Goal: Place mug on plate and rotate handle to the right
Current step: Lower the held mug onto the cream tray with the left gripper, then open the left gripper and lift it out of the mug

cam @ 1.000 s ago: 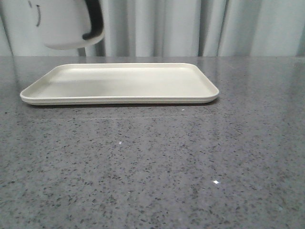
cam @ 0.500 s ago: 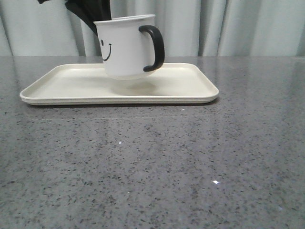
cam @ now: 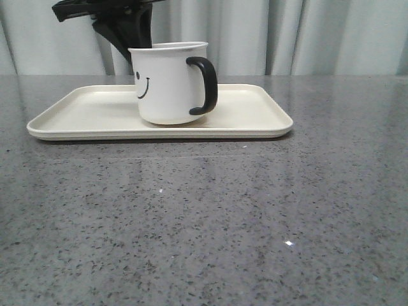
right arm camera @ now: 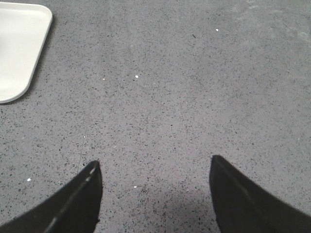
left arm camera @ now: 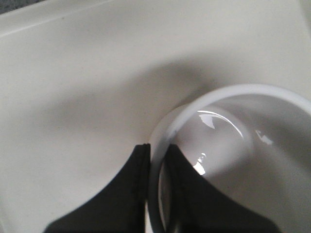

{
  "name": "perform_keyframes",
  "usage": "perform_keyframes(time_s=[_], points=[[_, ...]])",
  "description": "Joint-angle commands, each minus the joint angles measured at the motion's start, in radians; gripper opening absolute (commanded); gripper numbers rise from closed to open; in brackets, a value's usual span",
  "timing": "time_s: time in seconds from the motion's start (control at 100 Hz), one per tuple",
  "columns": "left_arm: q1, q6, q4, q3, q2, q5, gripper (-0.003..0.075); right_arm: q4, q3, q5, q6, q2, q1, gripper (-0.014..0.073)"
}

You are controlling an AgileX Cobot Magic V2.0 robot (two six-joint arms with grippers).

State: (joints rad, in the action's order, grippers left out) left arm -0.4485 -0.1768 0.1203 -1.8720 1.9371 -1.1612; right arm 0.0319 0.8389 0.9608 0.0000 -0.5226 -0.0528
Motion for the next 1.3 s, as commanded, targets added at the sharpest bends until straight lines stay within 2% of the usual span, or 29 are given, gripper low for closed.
perform_keyframes(time_s=[0.0, 0.65, 0.74, 0.91, 0.98, 1.07, 1.29], points=[[-0.01, -0.011, -0.001, -0.034, -0.046, 0.029, -0.002, 0.008, 0.033, -0.065, 0.0, -0.013, 0.0, 0.0478], [-0.01, -0.004, -0.001, -0.034, -0.046, 0.024, -0.0003, 0.008, 0.033, -0.065, 0.0, -0.013, 0.0, 0.0478], [-0.01, -0.004, -0.001, -0.034, -0.046, 0.026, 0.008, 0.008, 0.033, -0.065, 0.0, -0.013, 0.0, 0.0478], [-0.01, -0.004, -0.001, -0.034, -0.046, 0.026, 0.0335, 0.008, 0.033, -0.065, 0.0, -0.013, 0.0, 0.0478], [-0.01, -0.004, -0.001, -0.034, -0.046, 0.026, 0.0418, 0.008, 0.033, -0.065, 0.0, -0.013, 0.0, 0.0478], [-0.01, -0.004, -0.001, -0.034, -0.046, 0.03, 0.0466, 0.008, 0.033, -0.065, 0.0, -0.013, 0.0, 0.0478], [-0.01, -0.004, -0.001, -0.034, -0.068, 0.049, 0.0465, 0.008, 0.033, -0.065, 0.0, -0.013, 0.0, 0.0478]])
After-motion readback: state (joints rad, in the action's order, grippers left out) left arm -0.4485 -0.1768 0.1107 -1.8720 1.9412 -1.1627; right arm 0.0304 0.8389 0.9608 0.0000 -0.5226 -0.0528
